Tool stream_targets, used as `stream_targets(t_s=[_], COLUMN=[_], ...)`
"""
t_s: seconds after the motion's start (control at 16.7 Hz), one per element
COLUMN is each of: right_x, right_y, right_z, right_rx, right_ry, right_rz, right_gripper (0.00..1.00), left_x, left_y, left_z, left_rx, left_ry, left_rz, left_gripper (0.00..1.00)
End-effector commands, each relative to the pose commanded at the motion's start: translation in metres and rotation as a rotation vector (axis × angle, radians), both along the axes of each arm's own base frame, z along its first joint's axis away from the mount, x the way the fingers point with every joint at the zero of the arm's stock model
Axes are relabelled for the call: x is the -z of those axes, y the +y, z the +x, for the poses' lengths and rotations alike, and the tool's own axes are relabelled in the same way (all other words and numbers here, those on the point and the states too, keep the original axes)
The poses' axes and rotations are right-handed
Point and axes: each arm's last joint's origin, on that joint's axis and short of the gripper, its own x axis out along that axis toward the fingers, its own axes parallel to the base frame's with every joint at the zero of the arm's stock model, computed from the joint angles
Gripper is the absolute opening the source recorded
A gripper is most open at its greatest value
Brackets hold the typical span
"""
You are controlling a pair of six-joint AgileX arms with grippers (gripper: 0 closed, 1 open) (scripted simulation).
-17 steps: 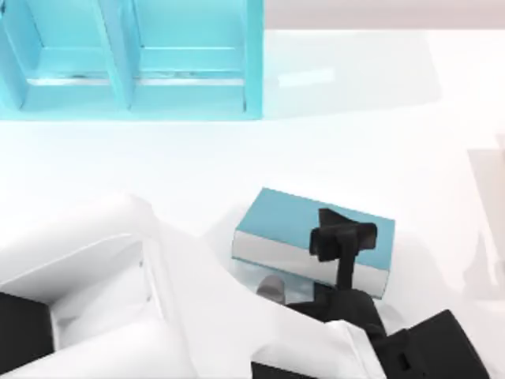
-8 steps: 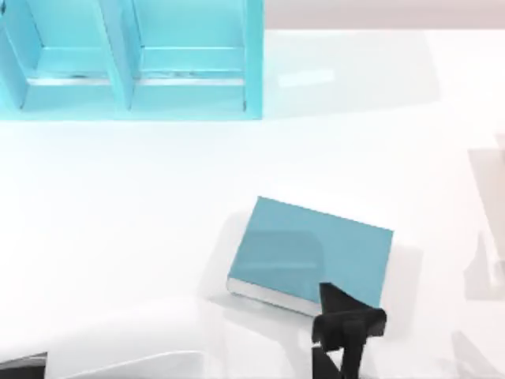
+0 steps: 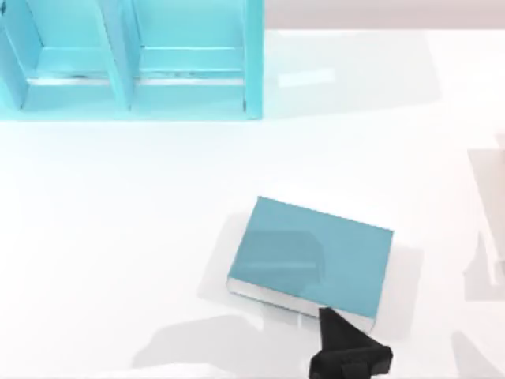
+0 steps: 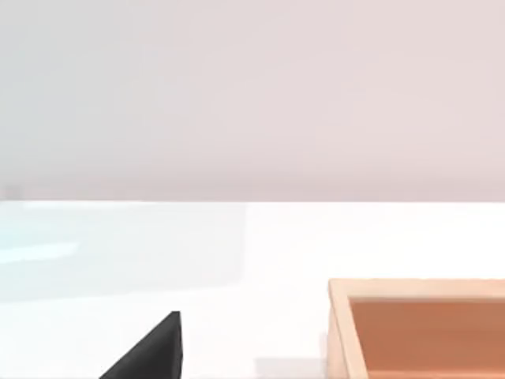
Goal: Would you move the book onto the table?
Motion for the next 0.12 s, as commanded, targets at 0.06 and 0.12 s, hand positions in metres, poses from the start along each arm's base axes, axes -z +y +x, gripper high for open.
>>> stream_targets(t_s=[0.06, 0.12], right_x=[0.0000, 0.0000], right_y=[0.0000, 0.0000], right_z=[0.0000, 0.0000], right_rx=[0.000, 0.000], right_ry=[0.000, 0.000], right_rz=[0.000, 0.000], right_gripper=[1.00, 1.00], left_x=[-0.0004, -0.0004], left_y=[0.0001, 0.0001], left_z=[-0.0005, -0.0005], left_rx=[0.000, 0.000], left_ry=[-0.001, -0.001], left_rz=[-0.001, -0.001], left_gripper=[1.00, 1.00])
